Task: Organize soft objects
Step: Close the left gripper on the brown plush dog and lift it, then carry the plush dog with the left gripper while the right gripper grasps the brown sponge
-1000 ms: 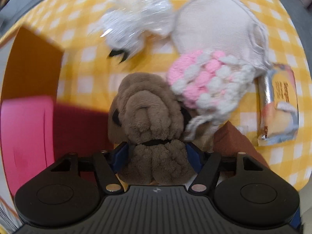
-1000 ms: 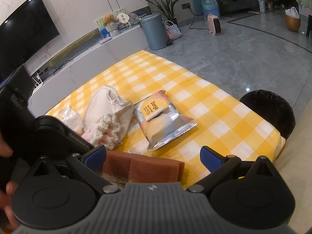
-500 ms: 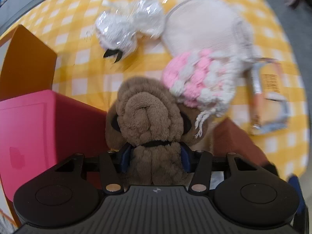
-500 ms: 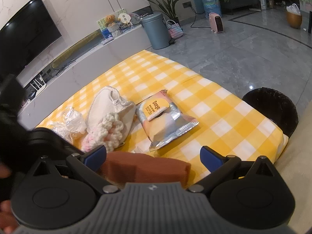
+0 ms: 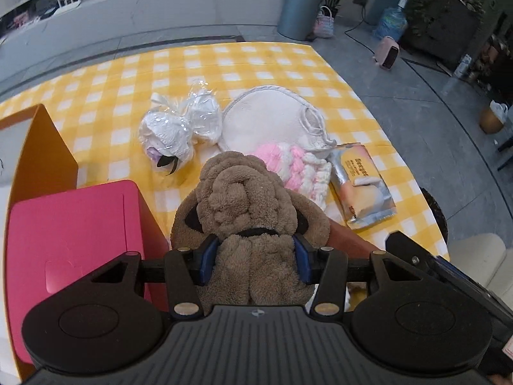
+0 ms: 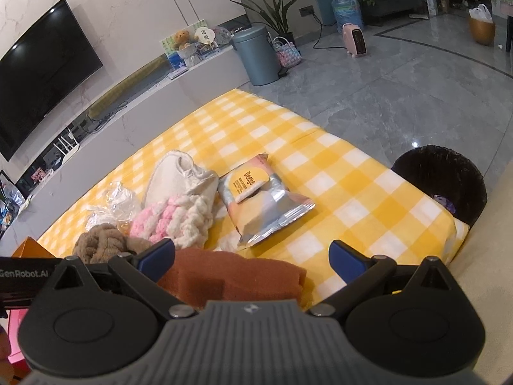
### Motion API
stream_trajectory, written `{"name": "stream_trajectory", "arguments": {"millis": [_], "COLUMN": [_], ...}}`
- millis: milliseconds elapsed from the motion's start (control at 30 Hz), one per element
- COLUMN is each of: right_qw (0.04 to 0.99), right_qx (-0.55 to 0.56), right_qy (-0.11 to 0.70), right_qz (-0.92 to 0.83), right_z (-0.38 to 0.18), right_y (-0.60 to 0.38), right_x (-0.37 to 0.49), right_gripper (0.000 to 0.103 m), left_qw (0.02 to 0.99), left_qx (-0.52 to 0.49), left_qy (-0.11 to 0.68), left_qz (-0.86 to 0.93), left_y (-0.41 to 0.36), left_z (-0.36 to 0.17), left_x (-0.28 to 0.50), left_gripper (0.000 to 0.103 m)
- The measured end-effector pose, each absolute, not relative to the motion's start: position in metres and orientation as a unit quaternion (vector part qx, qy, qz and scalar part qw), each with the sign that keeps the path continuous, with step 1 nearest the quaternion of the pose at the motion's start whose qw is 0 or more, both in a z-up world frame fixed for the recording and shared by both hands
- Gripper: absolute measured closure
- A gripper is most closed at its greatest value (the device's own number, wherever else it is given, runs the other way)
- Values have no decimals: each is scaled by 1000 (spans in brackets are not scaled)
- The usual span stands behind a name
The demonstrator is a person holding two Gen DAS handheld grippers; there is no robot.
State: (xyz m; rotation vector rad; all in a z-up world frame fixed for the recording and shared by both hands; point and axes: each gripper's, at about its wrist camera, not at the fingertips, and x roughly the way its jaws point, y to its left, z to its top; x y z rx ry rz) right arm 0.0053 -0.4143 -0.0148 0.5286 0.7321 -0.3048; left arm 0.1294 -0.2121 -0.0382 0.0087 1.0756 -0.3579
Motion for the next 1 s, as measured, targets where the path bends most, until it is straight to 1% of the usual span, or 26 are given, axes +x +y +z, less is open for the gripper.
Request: {"name": "stream_trajectory", "arguments": {"millis": [100, 233, 333, 400, 467, 533, 633, 700, 800, 867, 900, 967, 1000], "right_qw": [892, 896, 918, 942, 959, 957, 923, 888, 847, 837, 833, 823, 817], "right_qx": [248, 249, 213, 138, 22, -64, -164, -227, -319, -329, -328, -332, -338], "right_qy": [350, 345, 331, 306, 280, 284, 335, 381, 410, 427, 438, 453, 458], "right_qz": [-141, -126, -57, -28, -41, -14, 93, 124, 110, 92, 83, 82, 90], "right_z": [-14, -10, 10, 28, 40, 42, 31, 16, -8, -17, -23, -33, -39], "right_y": [-412, -414, -411, -406, -396, -387, -367, -353, -340, -342, -343, -343, -342], "right_x": [5, 0, -18, -29, -37, -36, -29, -20, -4, 12, 21, 31, 35], "right_gripper": [3, 3, 3, 3, 3, 3, 3, 3, 3, 4, 7, 16, 28], "left_qw": [853, 881, 886, 892, 896, 897, 897, 897, 896, 895, 894, 892, 890], "left_qx": [-6, 2, -23, -25, -25, -28, -42, -51, -60, -63, -64, -70, -76], "left_qy": [495, 435, 411, 397, 387, 379, 369, 366, 371, 370, 370, 372, 376], "left_qz": [-165, -186, -215, -216, -216, -227, -241, -243, -238, -242, -243, -246, -248], "left_y": [-205, -196, -184, -178, -172, -166, -152, -146, -142, -140, -140, -138, -136], "left_z": [-32, -17, -14, -14, -13, -14, -10, -10, -8, -7, -6, -5, -5], "left_x": [130, 113, 102, 94, 88, 83, 79, 80, 79, 79, 80, 82, 84], "left_gripper": [48, 48, 48, 48, 48, 48, 48, 48, 48, 48, 48, 48, 48]}}
